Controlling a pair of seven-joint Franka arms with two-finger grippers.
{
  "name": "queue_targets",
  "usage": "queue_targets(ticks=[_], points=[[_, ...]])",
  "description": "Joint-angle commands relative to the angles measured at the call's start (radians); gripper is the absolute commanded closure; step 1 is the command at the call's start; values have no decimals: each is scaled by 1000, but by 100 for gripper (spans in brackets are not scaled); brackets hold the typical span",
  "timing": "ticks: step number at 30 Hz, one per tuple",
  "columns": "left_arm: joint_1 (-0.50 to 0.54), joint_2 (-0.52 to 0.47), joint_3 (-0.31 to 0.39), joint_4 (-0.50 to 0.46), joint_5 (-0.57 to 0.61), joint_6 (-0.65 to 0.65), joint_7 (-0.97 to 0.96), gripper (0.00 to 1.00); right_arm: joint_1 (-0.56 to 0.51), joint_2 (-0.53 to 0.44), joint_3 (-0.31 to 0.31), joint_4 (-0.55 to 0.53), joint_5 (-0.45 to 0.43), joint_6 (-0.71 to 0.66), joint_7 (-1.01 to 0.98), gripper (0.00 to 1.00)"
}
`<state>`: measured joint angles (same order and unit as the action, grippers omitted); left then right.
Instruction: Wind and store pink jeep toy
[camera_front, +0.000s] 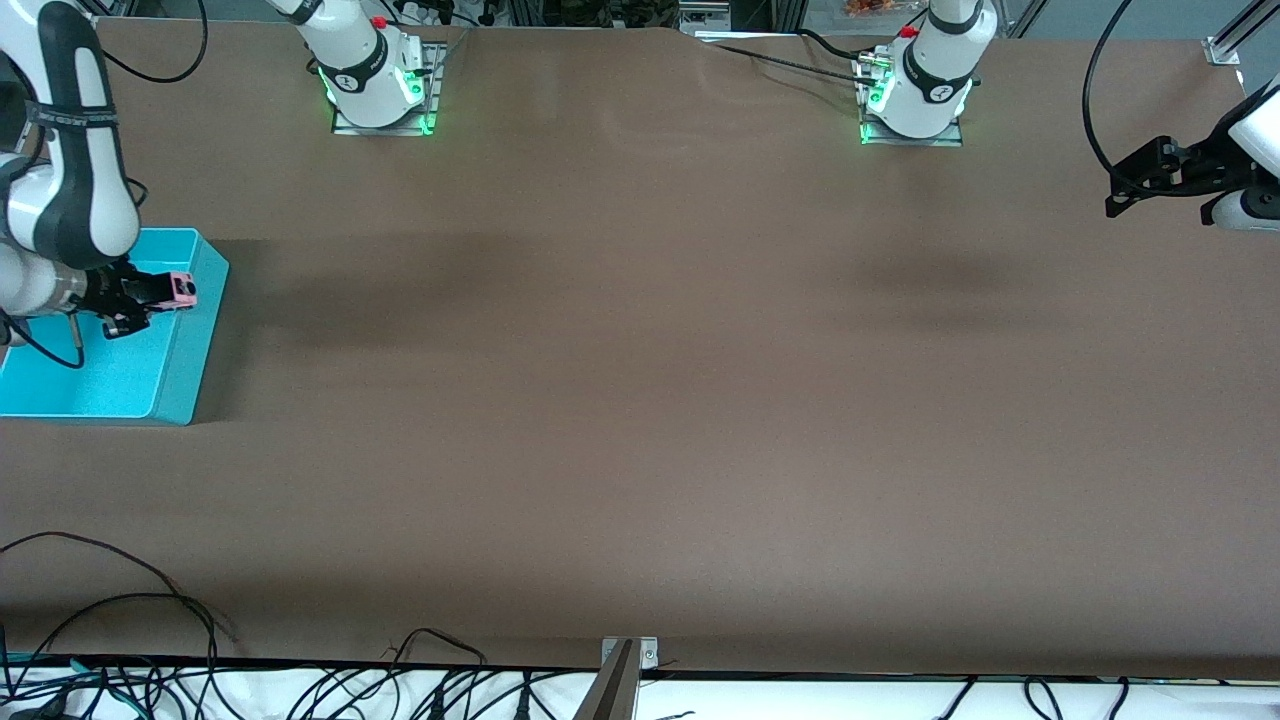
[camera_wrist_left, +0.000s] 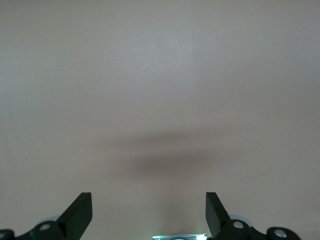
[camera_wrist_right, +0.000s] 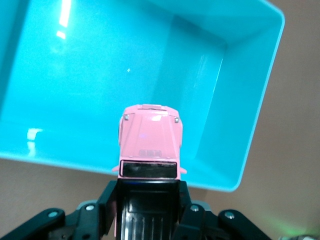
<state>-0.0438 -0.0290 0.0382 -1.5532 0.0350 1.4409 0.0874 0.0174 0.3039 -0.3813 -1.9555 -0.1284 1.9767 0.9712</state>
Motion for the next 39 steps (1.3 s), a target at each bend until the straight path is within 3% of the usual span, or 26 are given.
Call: queue_targets(ticks=[1, 8, 16, 25, 26, 28, 30, 31, 34, 39], points=[[1, 8, -1, 21, 23, -11, 3, 0, -102, 14, 4, 23, -8, 5, -202, 87], [2, 8, -1, 21, 23, -10, 3, 0, -201, 64, 5, 9, 9, 111, -301, 87], [4, 8, -1, 21, 23, -10, 3, 0, -283, 167, 7, 0, 170, 229, -402, 87], [4, 8, -1, 21, 23, -10, 3, 0, -324, 199, 9, -54, 210, 362, -447, 84], [4, 8, -1, 21, 23, -10, 3, 0, -324, 201, 10, -65, 219, 381, -450, 75], [4, 8, -1, 21, 23, -10, 3, 0, -324, 199, 10, -72, 224, 395, -466, 37], [4, 8, -1, 21, 23, -10, 3, 0, -324, 193, 10, -74, 227, 392, -489, 6], [4, 8, -1, 21, 23, -10, 3, 0, -324, 190, 10, -72, 228, 390, -490, 0], [2, 8, -1, 21, 23, -10, 3, 0, -323, 175, 12, -72, 236, 375, -493, 0], [2, 8, -1, 22, 23, -10, 3, 0, -313, 113, 18, -34, 233, 216, -497, 0]])
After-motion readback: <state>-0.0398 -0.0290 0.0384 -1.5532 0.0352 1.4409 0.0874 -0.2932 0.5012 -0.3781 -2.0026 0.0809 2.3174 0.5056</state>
